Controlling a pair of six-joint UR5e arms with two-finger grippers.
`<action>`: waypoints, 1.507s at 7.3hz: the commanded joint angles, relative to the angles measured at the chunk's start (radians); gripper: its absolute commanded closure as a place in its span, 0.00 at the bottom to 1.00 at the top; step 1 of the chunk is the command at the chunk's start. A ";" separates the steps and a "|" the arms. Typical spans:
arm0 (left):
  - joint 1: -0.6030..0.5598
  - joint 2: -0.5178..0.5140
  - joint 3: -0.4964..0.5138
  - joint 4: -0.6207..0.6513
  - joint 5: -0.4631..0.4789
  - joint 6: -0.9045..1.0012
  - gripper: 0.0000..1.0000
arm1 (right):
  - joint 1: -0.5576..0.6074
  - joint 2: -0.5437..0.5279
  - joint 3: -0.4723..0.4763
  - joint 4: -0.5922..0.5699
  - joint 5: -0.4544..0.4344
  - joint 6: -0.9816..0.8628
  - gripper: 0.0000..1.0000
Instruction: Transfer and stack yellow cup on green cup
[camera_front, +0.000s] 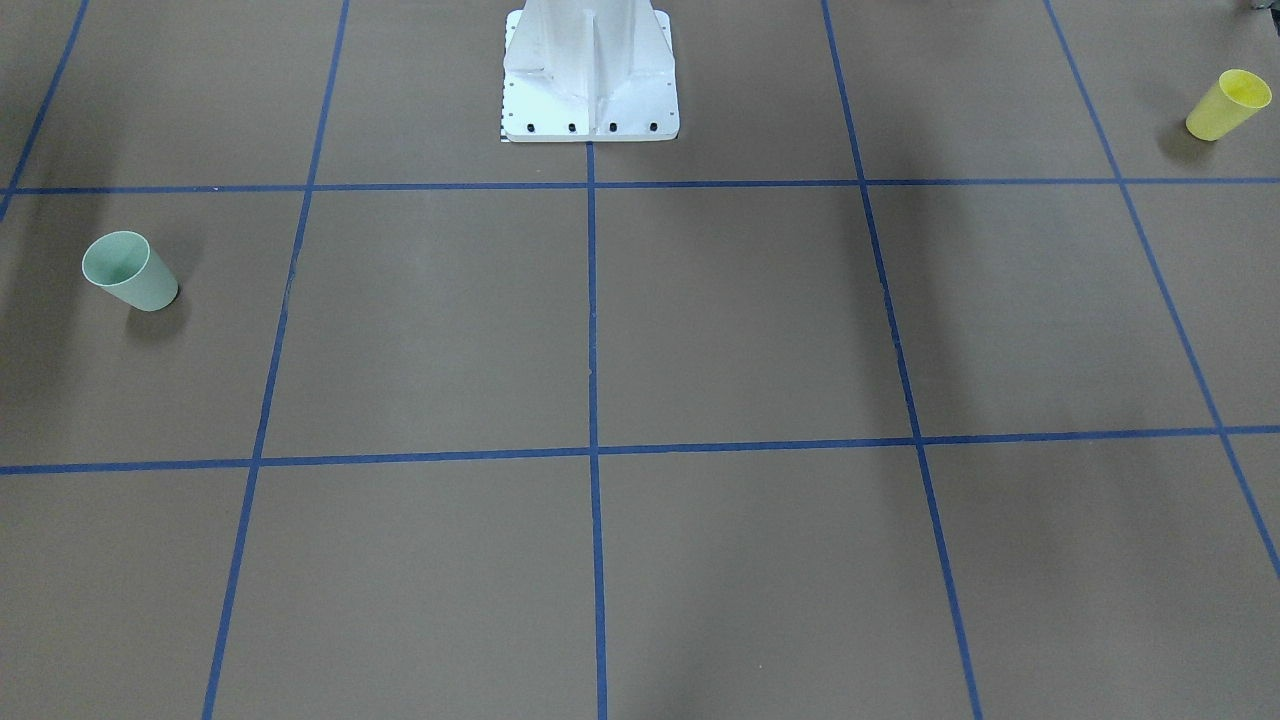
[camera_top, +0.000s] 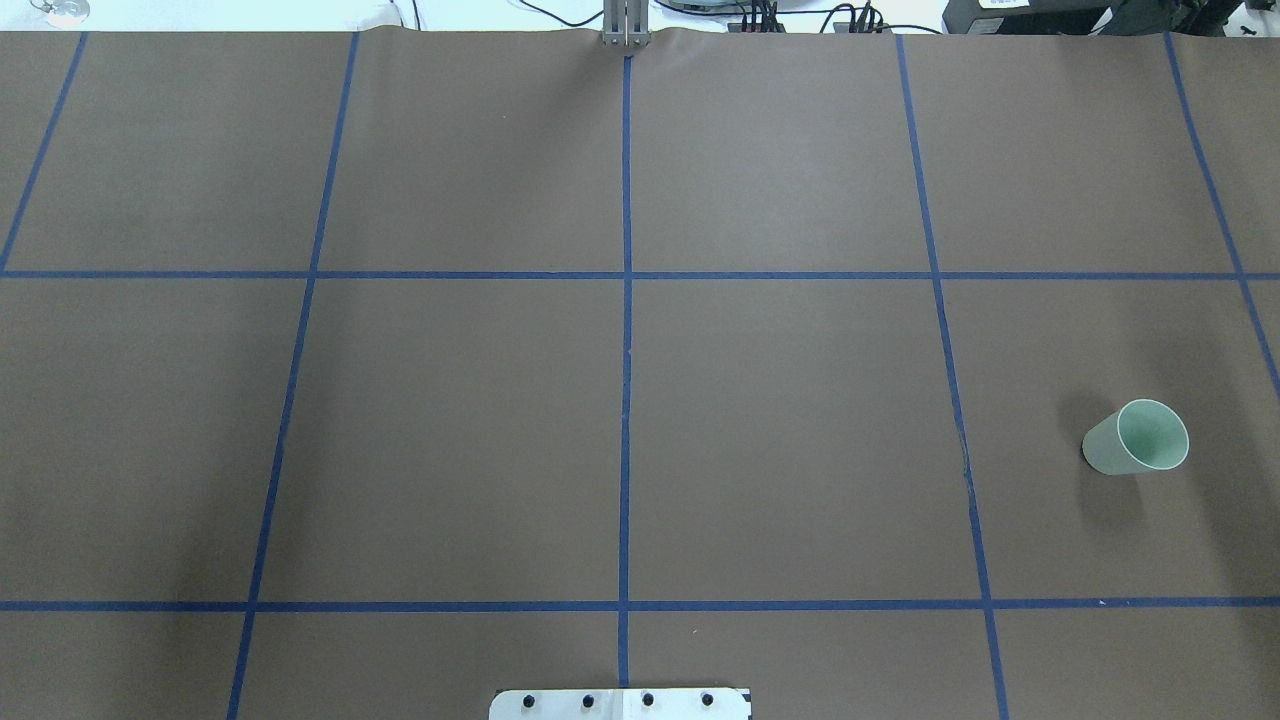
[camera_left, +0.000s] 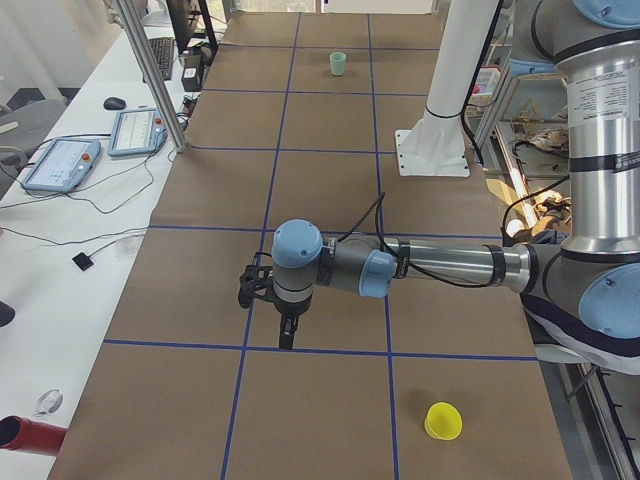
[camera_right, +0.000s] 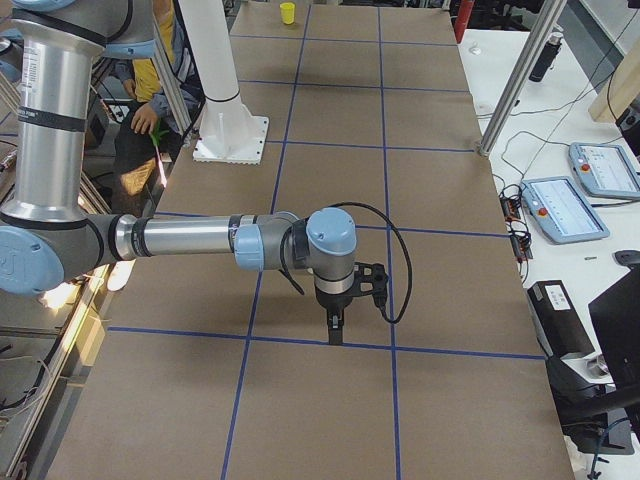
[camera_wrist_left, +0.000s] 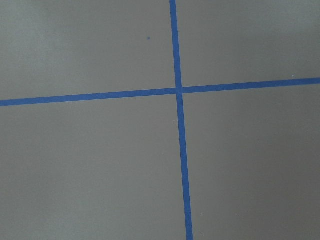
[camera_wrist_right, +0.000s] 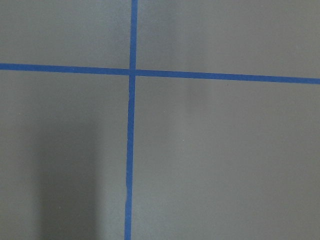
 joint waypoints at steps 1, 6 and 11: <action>-0.004 -0.027 0.001 -0.020 0.031 -0.004 0.00 | -0.022 0.006 -0.008 0.111 0.010 0.004 0.00; -0.006 0.062 -0.005 -0.029 0.034 0.004 0.00 | -0.042 0.020 -0.016 0.176 0.013 0.002 0.00; -0.004 0.387 -0.097 -0.373 0.062 -0.301 0.00 | -0.042 0.008 -0.022 0.190 0.056 0.015 0.00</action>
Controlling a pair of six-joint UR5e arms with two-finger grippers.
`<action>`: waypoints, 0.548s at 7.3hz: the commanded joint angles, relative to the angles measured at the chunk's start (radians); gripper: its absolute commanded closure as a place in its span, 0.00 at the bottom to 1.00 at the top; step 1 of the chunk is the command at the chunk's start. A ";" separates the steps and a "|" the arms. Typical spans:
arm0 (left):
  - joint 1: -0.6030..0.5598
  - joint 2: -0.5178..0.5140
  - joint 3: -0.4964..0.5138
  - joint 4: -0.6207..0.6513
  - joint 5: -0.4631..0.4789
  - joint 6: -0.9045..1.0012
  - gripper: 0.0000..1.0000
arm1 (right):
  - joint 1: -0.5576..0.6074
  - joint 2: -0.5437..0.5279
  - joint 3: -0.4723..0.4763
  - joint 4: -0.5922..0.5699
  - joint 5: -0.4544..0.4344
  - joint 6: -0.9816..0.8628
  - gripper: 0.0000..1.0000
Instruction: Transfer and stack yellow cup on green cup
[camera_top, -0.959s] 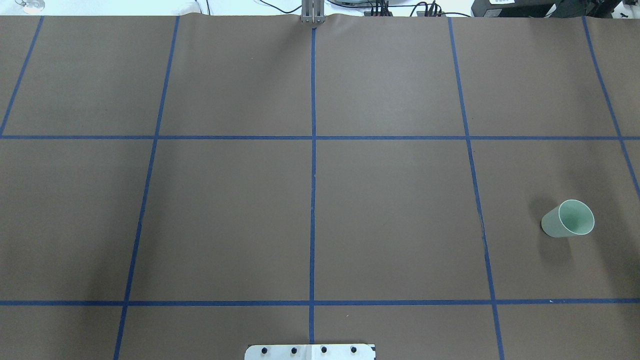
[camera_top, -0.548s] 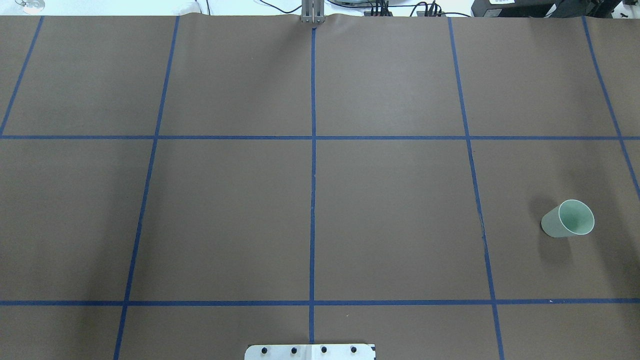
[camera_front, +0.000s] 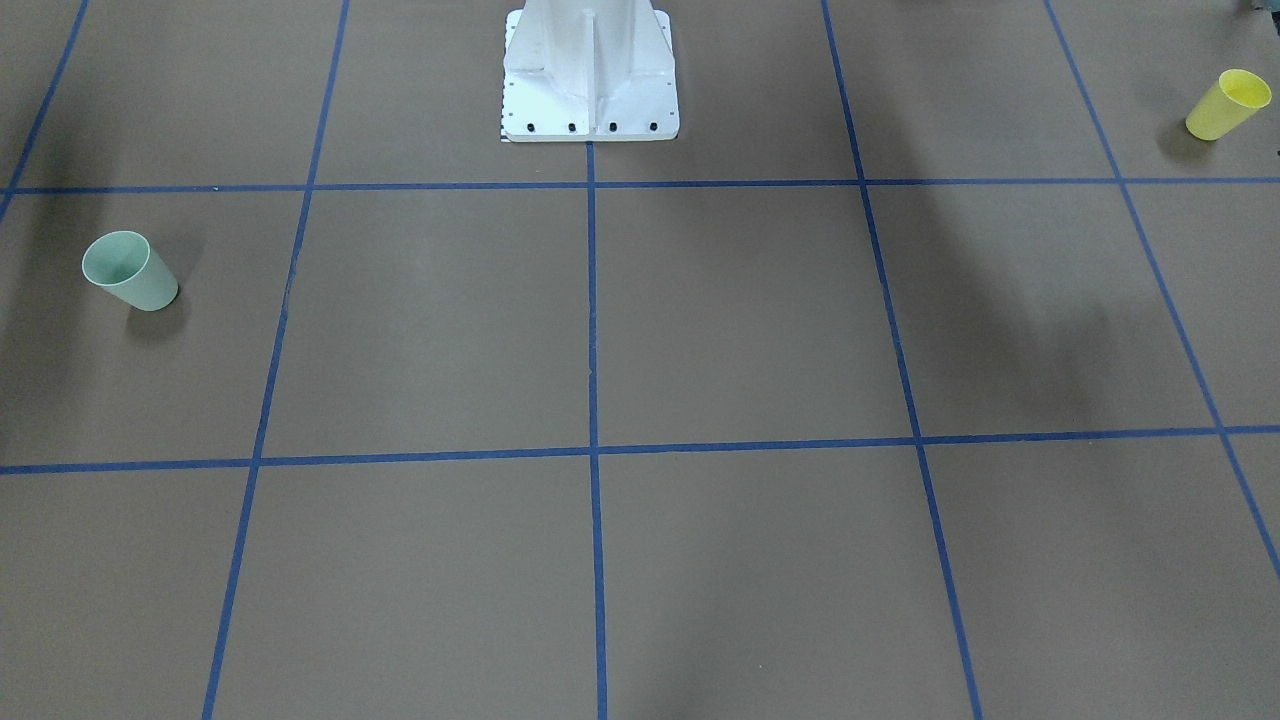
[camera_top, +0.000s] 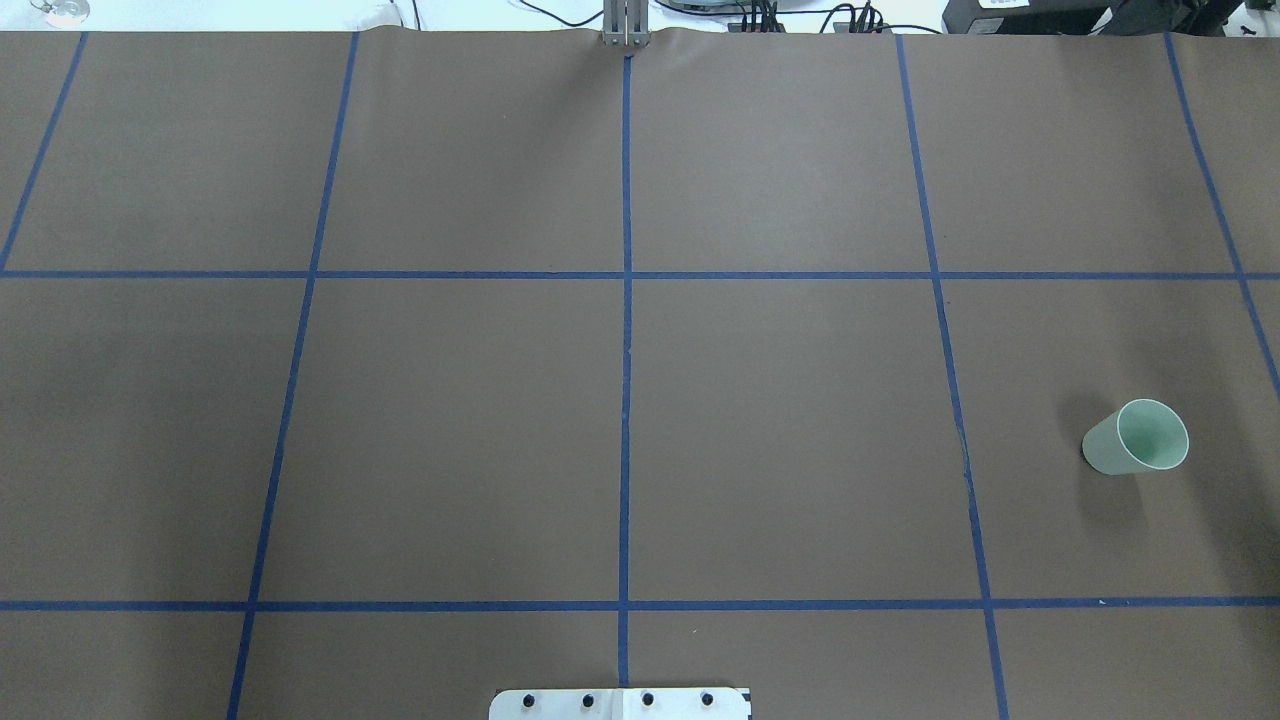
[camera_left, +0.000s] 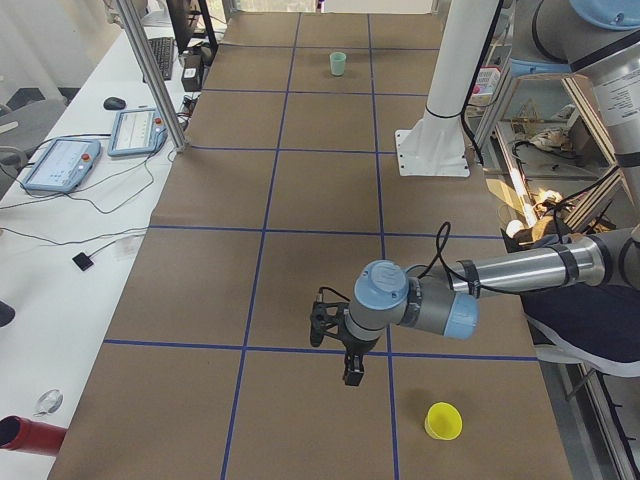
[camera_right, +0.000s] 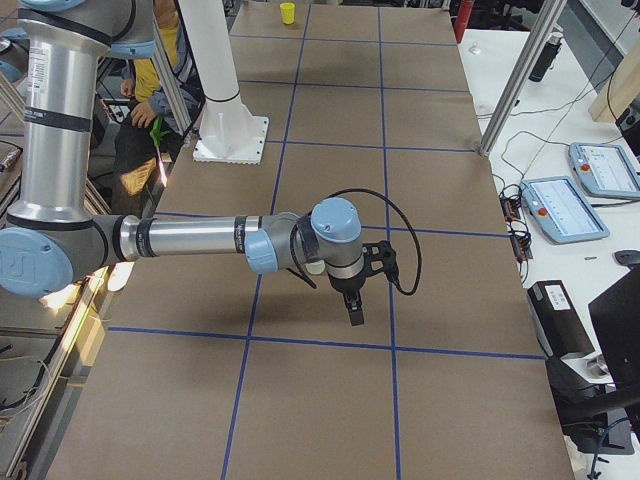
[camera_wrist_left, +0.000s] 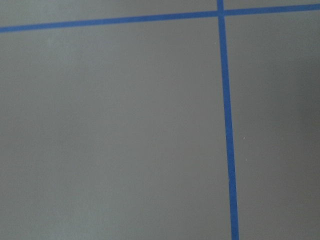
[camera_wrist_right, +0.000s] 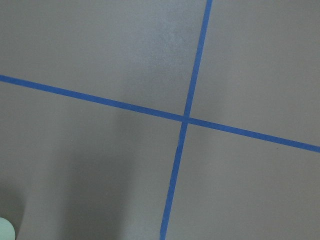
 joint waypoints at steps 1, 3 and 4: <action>0.009 0.022 -0.060 -0.044 0.134 -0.317 0.00 | 0.000 -0.001 -0.001 0.001 0.004 0.000 0.00; 0.010 0.017 -0.077 -0.039 0.352 -0.545 0.00 | 0.000 0.001 -0.008 0.002 -0.002 0.003 0.00; 0.029 0.019 -0.077 -0.036 0.456 -0.661 0.00 | 0.000 0.001 -0.014 0.001 -0.004 0.014 0.00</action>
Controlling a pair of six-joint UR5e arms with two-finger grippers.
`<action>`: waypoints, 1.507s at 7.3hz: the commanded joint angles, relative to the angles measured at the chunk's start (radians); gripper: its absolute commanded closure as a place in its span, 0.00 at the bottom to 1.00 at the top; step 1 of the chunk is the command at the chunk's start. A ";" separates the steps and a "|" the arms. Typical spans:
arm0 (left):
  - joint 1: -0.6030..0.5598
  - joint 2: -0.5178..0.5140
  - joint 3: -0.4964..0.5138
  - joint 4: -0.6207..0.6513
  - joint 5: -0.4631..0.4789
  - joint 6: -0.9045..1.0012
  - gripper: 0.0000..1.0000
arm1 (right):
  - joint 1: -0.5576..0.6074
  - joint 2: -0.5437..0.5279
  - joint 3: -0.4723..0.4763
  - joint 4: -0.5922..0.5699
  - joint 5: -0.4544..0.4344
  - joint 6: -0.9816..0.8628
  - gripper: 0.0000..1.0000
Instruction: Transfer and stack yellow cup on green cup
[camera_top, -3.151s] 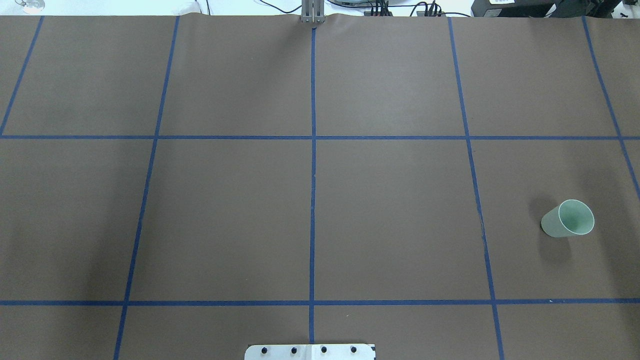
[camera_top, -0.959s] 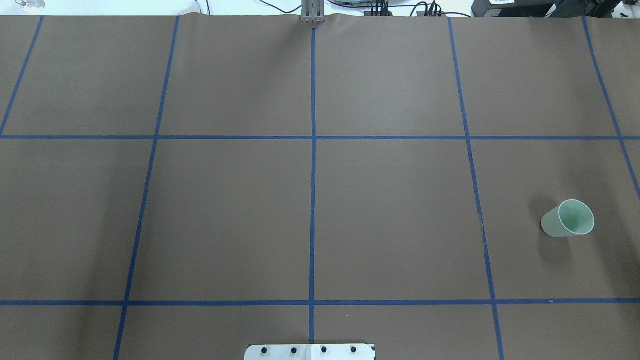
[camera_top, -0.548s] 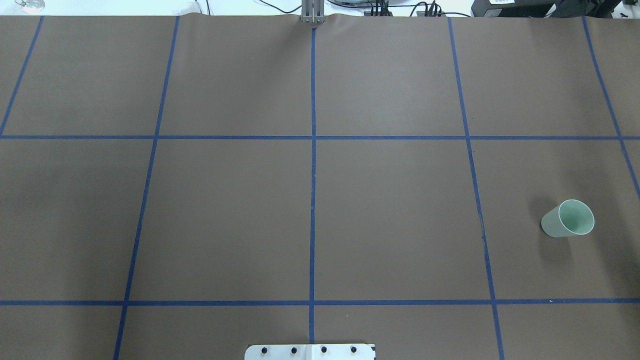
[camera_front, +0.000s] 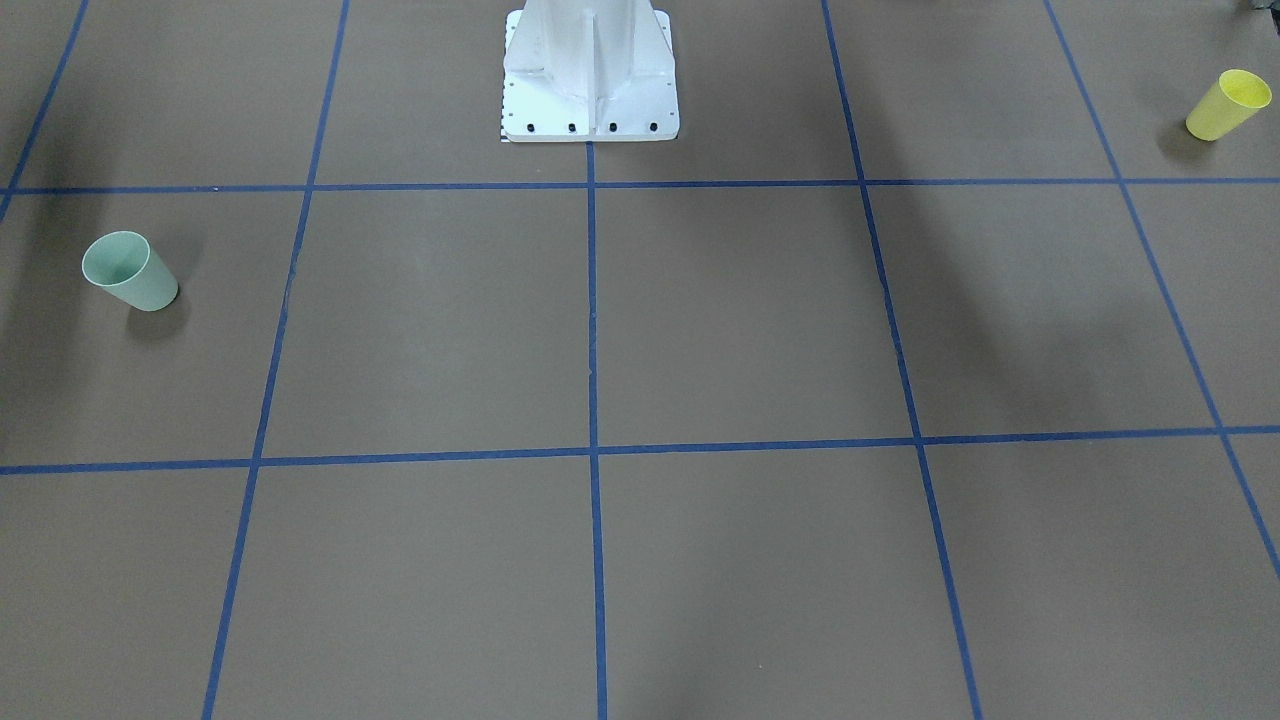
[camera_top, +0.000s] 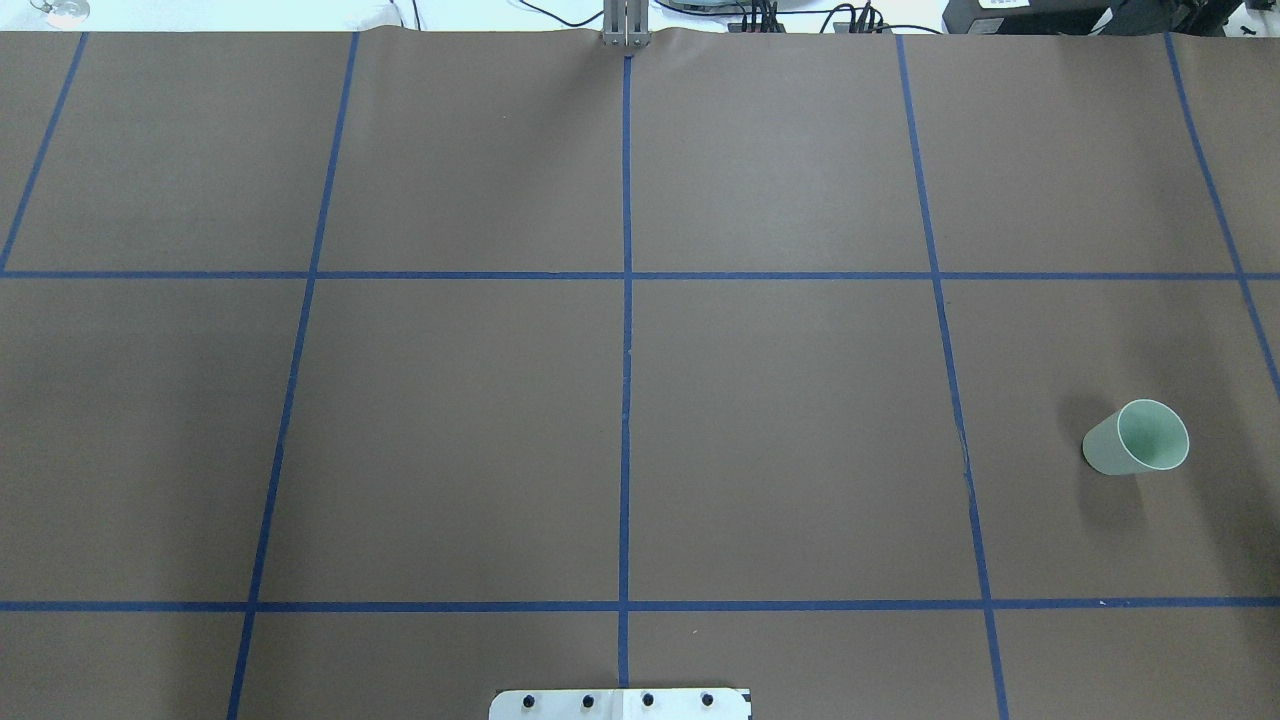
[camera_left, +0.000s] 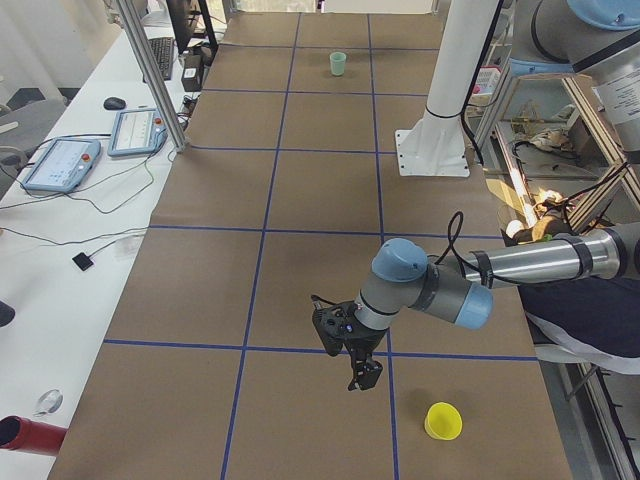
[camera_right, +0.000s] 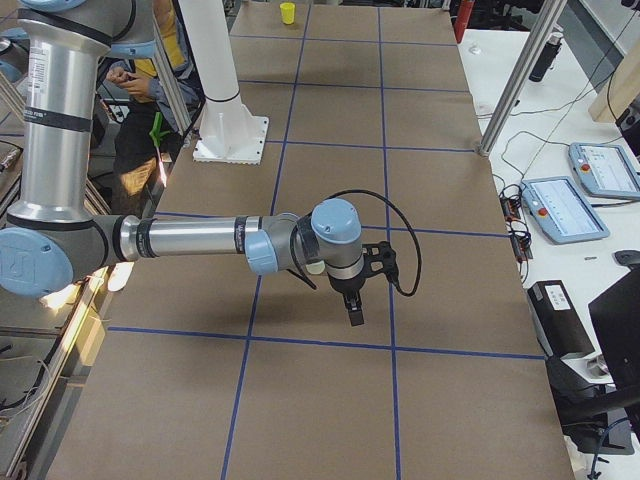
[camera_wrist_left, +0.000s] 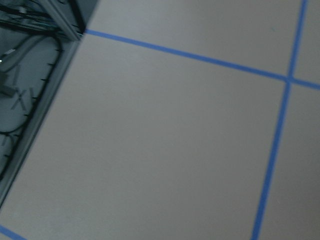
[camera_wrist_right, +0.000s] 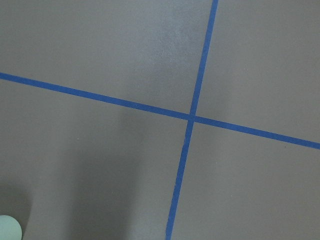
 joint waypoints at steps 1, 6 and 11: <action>0.019 0.003 -0.005 0.027 0.248 -0.227 0.00 | 0.000 0.000 -0.010 -0.001 -0.003 0.021 0.00; 0.203 -0.006 -0.009 0.312 0.726 -0.760 0.00 | 0.000 -0.003 -0.021 0.001 0.000 0.032 0.00; 0.566 -0.178 -0.009 1.199 0.619 -1.493 0.00 | 0.000 -0.029 -0.018 0.011 0.002 0.027 0.00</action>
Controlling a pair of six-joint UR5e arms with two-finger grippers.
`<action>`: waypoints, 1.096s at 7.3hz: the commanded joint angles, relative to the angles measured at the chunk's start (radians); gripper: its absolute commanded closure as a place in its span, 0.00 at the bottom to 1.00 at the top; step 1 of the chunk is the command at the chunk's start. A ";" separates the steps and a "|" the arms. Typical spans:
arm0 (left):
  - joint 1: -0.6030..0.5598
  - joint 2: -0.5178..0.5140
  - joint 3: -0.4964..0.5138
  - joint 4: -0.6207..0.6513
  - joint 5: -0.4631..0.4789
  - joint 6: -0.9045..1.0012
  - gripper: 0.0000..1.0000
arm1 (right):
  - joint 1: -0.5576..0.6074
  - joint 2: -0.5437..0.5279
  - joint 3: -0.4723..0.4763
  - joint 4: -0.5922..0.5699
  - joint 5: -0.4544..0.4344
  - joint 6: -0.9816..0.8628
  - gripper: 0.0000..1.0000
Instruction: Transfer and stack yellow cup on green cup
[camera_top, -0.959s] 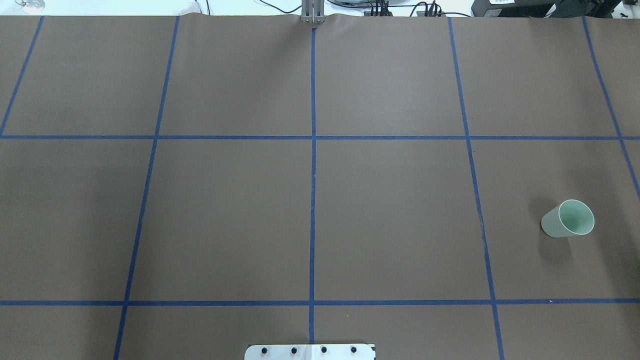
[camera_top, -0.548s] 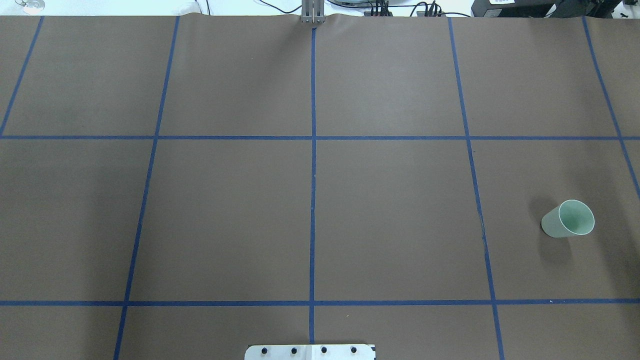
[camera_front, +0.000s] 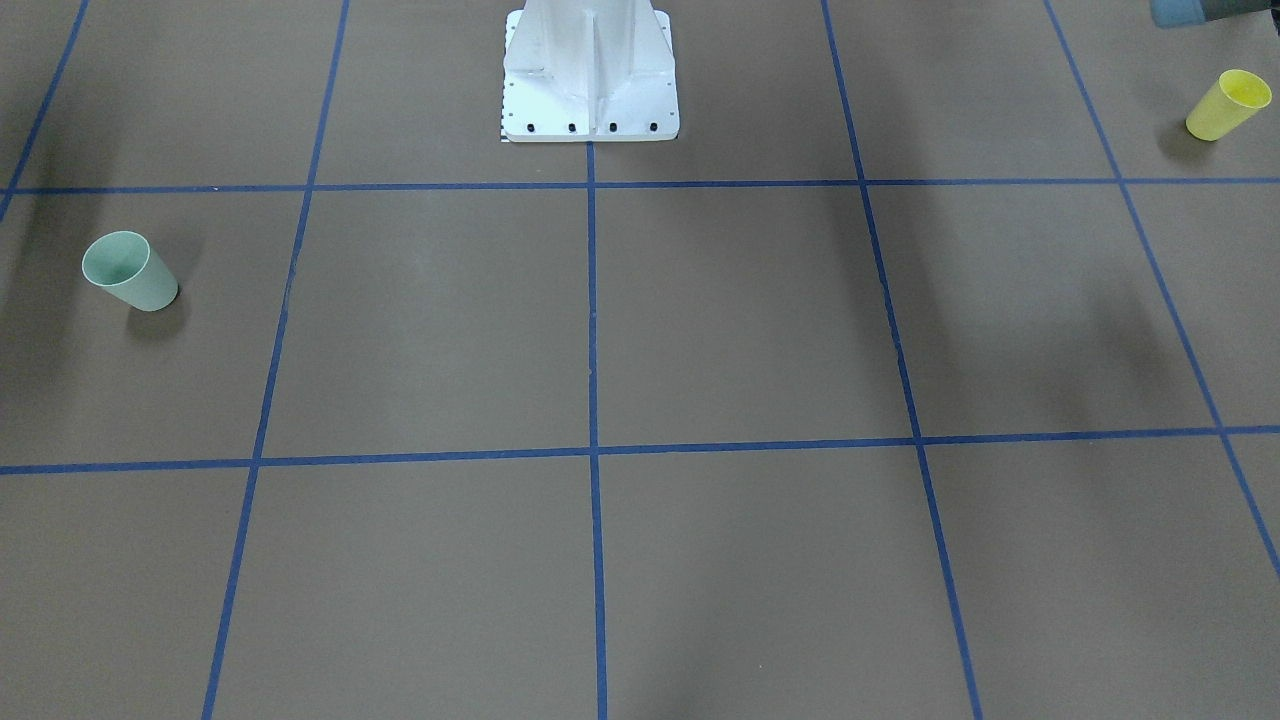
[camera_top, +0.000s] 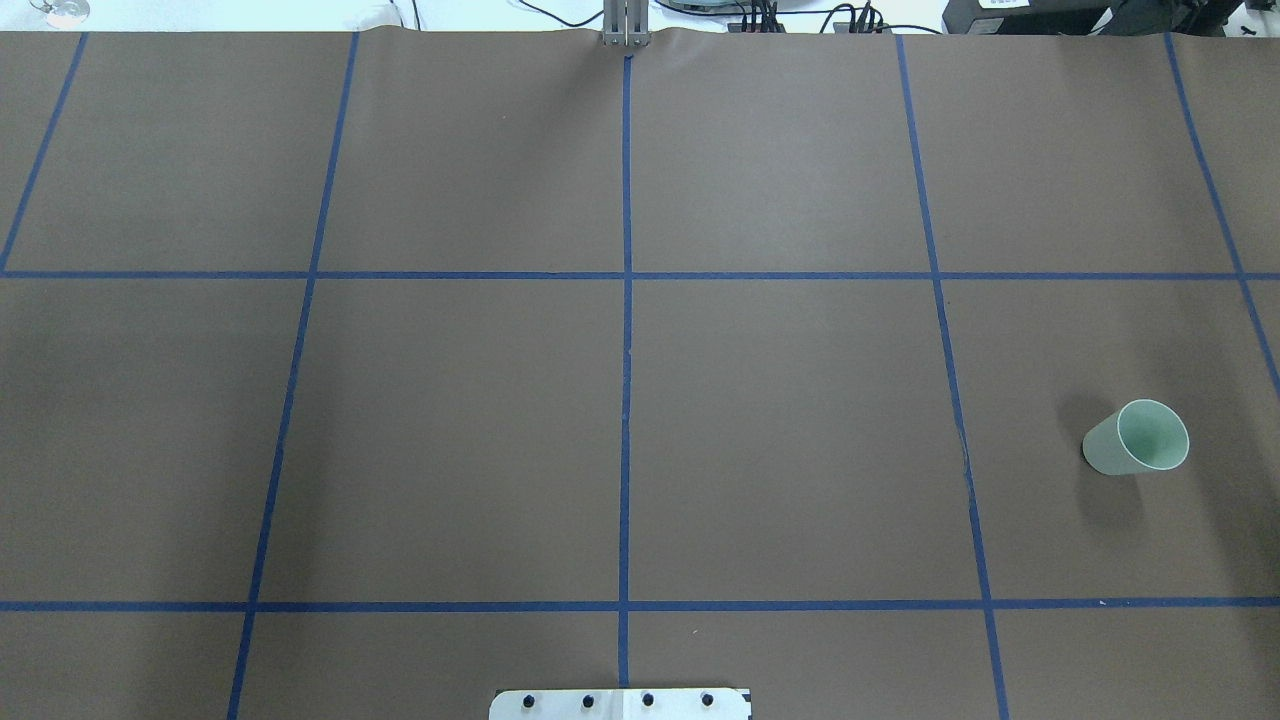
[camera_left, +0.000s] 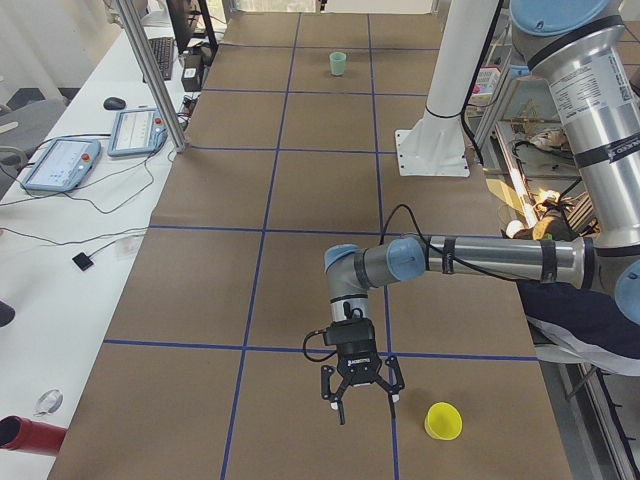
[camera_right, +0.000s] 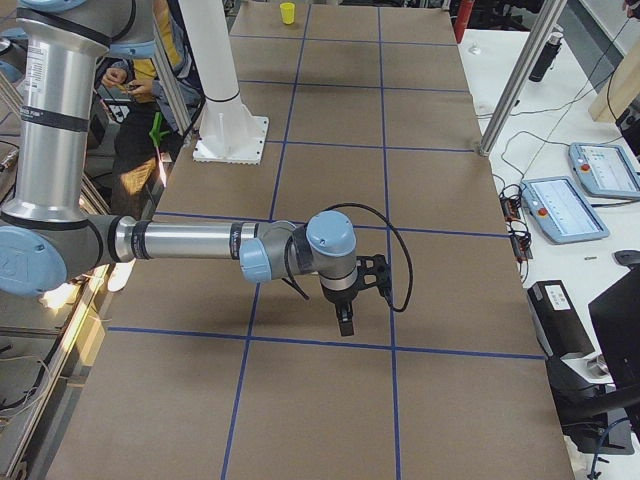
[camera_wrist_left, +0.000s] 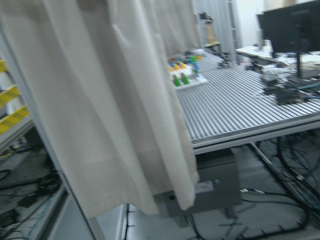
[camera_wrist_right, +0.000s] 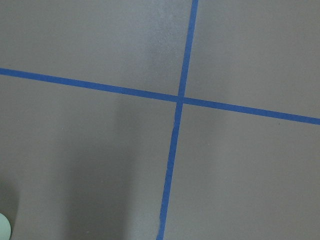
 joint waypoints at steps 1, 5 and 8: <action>0.183 -0.049 0.016 0.262 -0.191 -0.254 0.00 | 0.000 -0.006 -0.002 0.026 0.000 0.001 0.00; 0.311 -0.170 0.294 0.326 -0.418 -0.562 0.00 | 0.000 -0.006 -0.002 0.027 0.022 0.001 0.00; 0.373 -0.212 0.337 0.298 -0.555 -0.567 0.00 | 0.000 -0.006 -0.002 0.027 0.022 -0.001 0.00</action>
